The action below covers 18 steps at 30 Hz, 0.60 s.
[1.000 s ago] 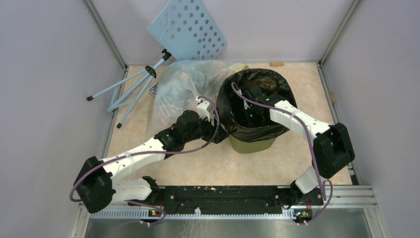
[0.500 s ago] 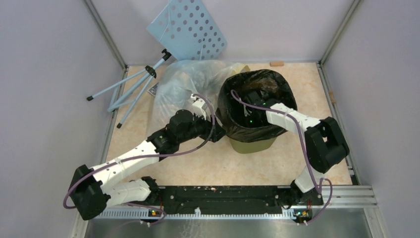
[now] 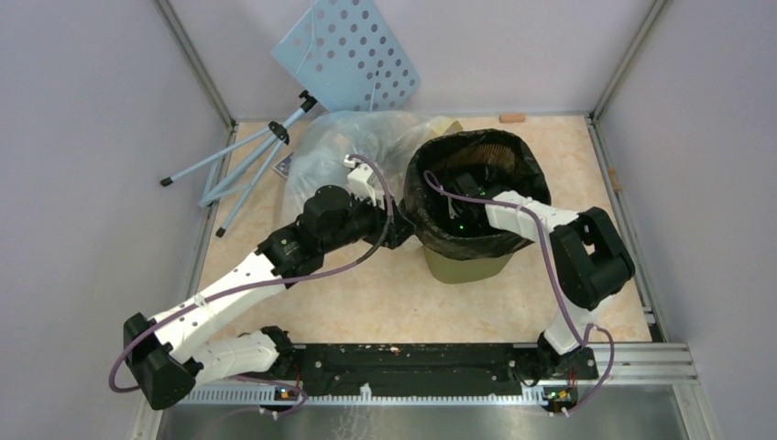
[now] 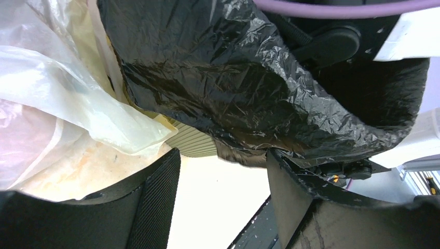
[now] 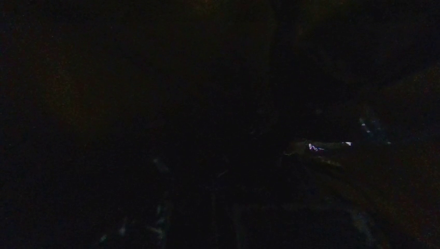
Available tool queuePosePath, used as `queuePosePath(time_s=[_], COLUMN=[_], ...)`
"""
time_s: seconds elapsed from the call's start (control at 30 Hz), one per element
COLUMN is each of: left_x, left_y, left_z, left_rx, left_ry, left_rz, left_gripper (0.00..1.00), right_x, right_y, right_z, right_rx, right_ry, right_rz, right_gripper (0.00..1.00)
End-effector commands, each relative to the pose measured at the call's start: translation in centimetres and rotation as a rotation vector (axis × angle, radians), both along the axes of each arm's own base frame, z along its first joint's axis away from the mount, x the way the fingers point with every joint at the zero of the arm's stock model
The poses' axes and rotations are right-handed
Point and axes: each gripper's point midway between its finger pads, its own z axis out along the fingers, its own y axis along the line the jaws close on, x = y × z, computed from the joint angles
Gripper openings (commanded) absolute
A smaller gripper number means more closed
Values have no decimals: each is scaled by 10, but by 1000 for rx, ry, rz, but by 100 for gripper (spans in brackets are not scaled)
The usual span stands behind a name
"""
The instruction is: Put the trash bags into the trash bin
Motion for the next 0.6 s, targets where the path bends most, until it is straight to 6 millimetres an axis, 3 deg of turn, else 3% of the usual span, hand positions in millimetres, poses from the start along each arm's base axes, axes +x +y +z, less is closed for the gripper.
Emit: queuePosePath(time_s=[0.0, 0.17, 0.57], left_x=[6, 11, 20], left_y=[11, 18, 25], left_z=[38, 46, 45], left_rx=[-27, -31, -25], left_ry=[-51, -53, -41], left_rz=[39, 56, 76], left_gripper=[67, 66, 65], right_x=[6, 8, 19], right_y=[2, 1, 5], right_z=[0, 9, 92], right_rx=[17, 6, 95], right_ry=[-15, -27, -183], right_rz=[-4, -7, -28], right_gripper=[0, 0, 0])
